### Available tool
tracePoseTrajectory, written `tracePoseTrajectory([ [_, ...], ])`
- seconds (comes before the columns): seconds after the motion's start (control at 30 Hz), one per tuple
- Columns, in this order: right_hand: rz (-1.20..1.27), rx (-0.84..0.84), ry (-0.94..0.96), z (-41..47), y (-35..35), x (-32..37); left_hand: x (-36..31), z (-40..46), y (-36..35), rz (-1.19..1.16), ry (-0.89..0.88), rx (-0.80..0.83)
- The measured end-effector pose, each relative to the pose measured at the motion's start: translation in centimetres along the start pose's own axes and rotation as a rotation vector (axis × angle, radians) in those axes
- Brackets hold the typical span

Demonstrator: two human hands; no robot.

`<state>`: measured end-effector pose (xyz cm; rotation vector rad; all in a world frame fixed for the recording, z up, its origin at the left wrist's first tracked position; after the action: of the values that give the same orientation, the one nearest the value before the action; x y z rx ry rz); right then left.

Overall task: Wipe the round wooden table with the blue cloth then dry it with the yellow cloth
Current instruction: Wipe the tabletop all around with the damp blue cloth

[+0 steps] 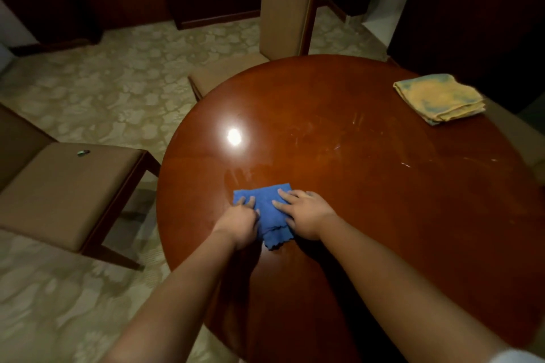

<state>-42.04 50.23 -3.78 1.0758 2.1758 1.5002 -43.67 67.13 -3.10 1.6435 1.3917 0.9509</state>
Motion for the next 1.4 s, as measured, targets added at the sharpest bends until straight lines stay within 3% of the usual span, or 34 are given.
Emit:
tracePoseTrajectory([
  [0.23,0.06,-0.035,-0.049,-10.2,-5.1,1.1,-7.3,-6.3,-1.9,0.011,-0.09,-0.009],
  [0.37,0.093,-0.072,-0.115,-14.5,-7.1,1.9,-10.2,-8.4,-3.4,-0.096,-0.121,-0.026],
  [0.53,0.022,-0.083,-0.162,-16.6,-8.1,1.8,-12.1,-9.4,-3.7,-0.209,-0.091,0.012],
  [0.67,0.019,-0.086,-0.201,-16.1,-7.8,1.4,-12.3,-8.1,-3.2,-0.166,-0.122,0.047],
  [0.9,0.025,-0.012,-0.29,-13.1,-5.7,-1.6,-13.7,-3.4,-1.2,0.03,-0.137,0.052],
  [1.4,0.114,-0.032,-0.438,-2.3,2.0,-15.6,-14.5,16.3,6.8,0.091,-0.225,0.071],
])
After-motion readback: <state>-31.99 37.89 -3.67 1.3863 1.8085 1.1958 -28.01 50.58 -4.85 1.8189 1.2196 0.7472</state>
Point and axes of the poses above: each hand's wrist, its own z-axis towards the middle knuckle, its own y-axis out of the back of the hand, x = y × z, the point moved 1 cm from there along z, towards the middle knuckle, and after that the axes turned 13 degrees about y, right-handed, at the moved point
